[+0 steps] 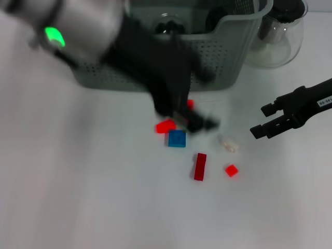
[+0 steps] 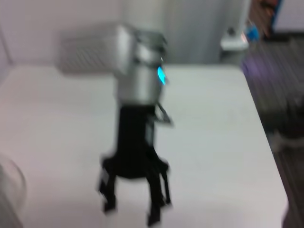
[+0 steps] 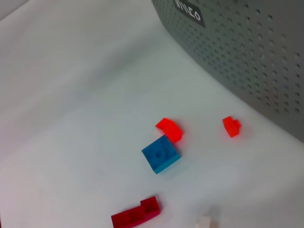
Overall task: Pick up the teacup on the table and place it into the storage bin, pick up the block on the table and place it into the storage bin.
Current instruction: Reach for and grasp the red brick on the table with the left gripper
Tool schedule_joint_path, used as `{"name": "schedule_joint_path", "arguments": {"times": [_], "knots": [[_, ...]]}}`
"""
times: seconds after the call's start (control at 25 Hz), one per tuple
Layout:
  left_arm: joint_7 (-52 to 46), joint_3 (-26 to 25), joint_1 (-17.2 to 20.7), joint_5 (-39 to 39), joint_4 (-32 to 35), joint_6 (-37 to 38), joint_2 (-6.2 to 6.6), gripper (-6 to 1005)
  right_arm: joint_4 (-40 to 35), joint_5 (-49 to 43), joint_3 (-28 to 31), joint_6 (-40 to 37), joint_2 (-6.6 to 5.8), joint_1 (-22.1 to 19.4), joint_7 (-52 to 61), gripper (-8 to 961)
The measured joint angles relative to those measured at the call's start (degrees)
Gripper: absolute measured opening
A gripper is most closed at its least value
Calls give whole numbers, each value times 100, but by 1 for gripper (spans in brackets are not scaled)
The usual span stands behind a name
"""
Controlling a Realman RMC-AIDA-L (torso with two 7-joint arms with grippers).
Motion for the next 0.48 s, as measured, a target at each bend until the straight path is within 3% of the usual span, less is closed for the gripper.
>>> {"name": "schedule_joint_path", "arguments": {"times": [0.24,0.48], "knots": [[-119,1371,246,1030,-409,-701,-42,788,5,-1,0,24,11,8,0,914],[-148,2278,-21,1845,-1485,-1739,-44,786,5,-1,0,38,22,-11,9,915]]}}
